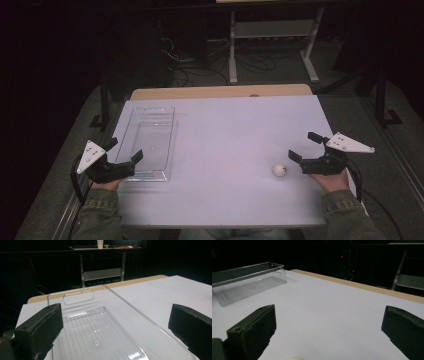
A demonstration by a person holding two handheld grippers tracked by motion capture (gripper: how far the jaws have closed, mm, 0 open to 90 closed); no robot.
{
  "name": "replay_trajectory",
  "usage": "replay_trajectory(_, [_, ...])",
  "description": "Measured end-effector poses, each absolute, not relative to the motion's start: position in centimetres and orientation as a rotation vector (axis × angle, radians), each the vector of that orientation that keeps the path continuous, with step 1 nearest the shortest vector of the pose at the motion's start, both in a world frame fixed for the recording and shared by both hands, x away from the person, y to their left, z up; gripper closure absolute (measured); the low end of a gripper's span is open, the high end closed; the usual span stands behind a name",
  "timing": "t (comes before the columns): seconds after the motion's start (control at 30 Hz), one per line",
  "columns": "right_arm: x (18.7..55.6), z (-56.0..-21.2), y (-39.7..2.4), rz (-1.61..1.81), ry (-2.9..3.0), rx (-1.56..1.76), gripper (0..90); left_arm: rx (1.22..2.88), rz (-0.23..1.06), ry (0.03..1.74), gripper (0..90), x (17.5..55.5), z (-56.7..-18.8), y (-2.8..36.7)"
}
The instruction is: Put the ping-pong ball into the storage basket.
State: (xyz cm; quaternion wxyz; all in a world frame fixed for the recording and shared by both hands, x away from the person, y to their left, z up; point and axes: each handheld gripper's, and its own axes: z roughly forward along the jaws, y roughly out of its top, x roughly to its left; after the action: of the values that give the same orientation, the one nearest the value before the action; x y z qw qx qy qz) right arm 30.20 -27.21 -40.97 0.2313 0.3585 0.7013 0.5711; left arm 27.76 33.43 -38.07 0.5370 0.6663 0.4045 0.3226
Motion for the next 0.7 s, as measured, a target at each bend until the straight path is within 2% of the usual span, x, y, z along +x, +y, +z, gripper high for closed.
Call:
replay_trajectory(0.2, [30.0,-40.9,-27.5,1.582,1.91,0.992,0.0,1.559,0.767,0.968,0.0,27.6,-37.7,33.5])
replay_trajectory(0.37, [30.1,-41.0,-27.3,1.569,1.927,0.983,0.0,1.621,0.782,0.955,0.0,27.8,-37.6,32.9])
replay_trajectory(0.7, [30.1,-41.0,-27.5,1.575,1.908,0.991,0.0,1.685,0.727,0.912,0.0,28.8,-36.8,31.6])
